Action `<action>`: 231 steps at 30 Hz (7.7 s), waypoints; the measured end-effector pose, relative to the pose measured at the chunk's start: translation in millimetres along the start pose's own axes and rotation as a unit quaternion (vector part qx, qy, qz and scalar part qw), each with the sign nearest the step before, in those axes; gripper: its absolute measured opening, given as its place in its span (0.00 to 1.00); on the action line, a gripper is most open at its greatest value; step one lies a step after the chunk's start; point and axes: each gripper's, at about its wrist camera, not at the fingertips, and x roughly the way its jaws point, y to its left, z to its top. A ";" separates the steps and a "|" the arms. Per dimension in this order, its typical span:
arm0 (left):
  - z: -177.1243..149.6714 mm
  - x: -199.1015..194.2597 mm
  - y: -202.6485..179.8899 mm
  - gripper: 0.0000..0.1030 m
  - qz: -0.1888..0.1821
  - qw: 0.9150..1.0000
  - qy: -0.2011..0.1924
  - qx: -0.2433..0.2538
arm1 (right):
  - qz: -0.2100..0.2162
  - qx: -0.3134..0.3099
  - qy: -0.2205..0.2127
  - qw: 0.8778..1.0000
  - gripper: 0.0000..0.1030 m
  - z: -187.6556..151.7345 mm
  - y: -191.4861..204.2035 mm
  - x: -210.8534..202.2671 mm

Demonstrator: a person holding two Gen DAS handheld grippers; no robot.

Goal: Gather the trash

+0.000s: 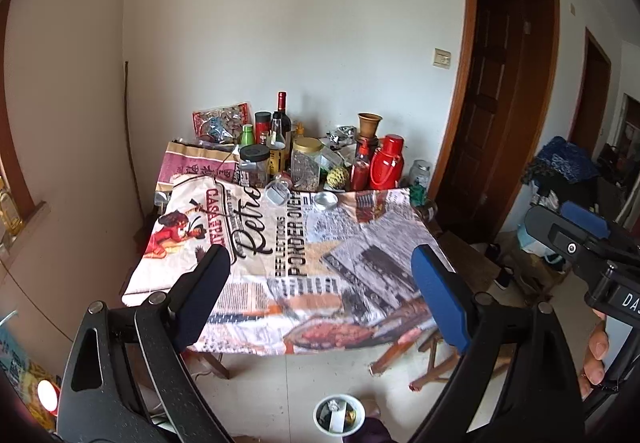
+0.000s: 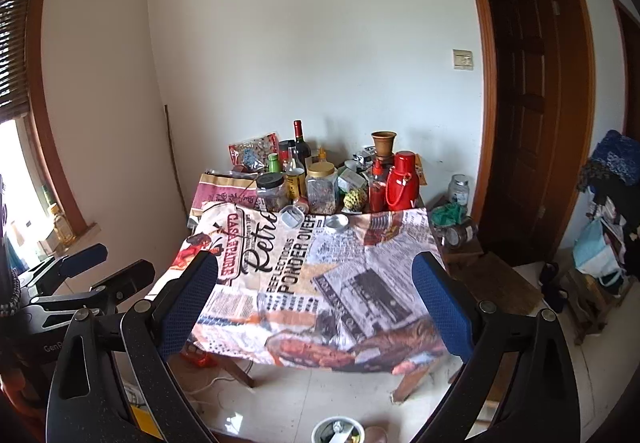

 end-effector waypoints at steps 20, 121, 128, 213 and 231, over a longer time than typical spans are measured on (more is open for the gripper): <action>95.4 176.3 -33.2 0.89 0.078 0.993 0.037 -0.078 | 0.055 -0.036 0.046 0.997 0.94 82.8 -101.8 152.4; 50.6 105.3 -57.1 0.07 -0.001 1.000 -0.021 -0.018 | 0.053 -0.002 0.053 0.997 0.04 29.5 -97.0 100.6; -5.4 34.6 -33.1 0.07 -0.030 0.999 -0.008 -0.007 | 0.030 0.027 0.080 0.996 0.04 -26.3 -58.0 41.5; -513.7 310.7 -35.3 0.40 0.023 0.908 0.410 -0.084 | 0.055 0.042 0.409 0.910 0.54 -453.2 -112.5 256.0; -187.5 -7.7 -72.8 0.46 0.022 0.981 0.177 -0.083 | 0.097 -0.019 0.186 0.977 0.54 -155.8 -76.2 -25.9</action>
